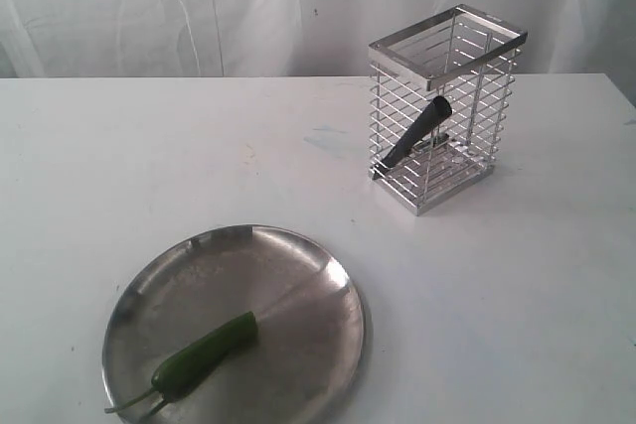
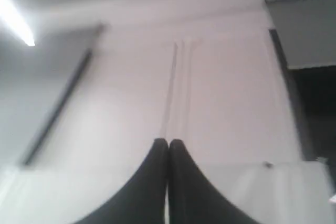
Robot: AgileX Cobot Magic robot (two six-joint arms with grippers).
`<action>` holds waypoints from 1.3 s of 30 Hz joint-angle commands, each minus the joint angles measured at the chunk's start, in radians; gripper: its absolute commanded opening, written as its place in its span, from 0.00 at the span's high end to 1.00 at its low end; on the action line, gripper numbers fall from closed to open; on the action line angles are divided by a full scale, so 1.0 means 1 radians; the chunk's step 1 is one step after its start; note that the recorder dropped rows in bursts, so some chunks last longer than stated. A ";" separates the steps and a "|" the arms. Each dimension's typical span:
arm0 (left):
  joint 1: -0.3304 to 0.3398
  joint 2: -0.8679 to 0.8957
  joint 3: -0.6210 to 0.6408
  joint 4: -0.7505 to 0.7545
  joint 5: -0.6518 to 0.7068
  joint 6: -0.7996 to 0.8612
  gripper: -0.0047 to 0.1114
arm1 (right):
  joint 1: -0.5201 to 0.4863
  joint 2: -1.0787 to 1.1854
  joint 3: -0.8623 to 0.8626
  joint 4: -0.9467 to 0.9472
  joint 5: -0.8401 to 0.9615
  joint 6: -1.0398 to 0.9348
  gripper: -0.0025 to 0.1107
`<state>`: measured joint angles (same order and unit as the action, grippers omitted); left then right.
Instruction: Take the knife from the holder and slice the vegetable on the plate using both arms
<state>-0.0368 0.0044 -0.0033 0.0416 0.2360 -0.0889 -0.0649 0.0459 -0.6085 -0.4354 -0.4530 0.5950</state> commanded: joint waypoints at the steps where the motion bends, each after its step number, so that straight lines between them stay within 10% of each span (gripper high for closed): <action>1: -0.005 -0.004 0.003 -0.010 -0.004 0.004 0.96 | -0.005 0.177 -0.005 -0.198 0.460 -0.079 0.98; 14: -0.005 -0.004 0.003 -0.010 -0.004 0.004 0.96 | -0.005 1.030 0.119 0.047 0.784 -0.079 0.98; 17: -0.005 -0.004 0.003 -0.010 -0.004 0.004 0.96 | 0.015 1.188 0.011 0.392 1.014 -0.504 0.98; 20: -0.005 -0.004 0.003 -0.010 -0.004 0.004 0.96 | 0.073 1.250 -0.074 0.665 1.201 -0.844 0.98; 32: -0.005 -0.004 0.003 -0.010 -0.004 0.004 0.96 | 0.152 1.220 -0.099 0.847 1.140 -1.036 0.97; 39: -0.005 -0.004 0.003 -0.010 -0.004 0.004 0.96 | 0.154 1.222 -0.101 0.923 1.120 -1.092 0.63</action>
<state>-0.0368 0.0044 -0.0033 0.0416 0.2360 -0.0873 0.0875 1.2719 -0.7054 0.4483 0.6775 -0.4744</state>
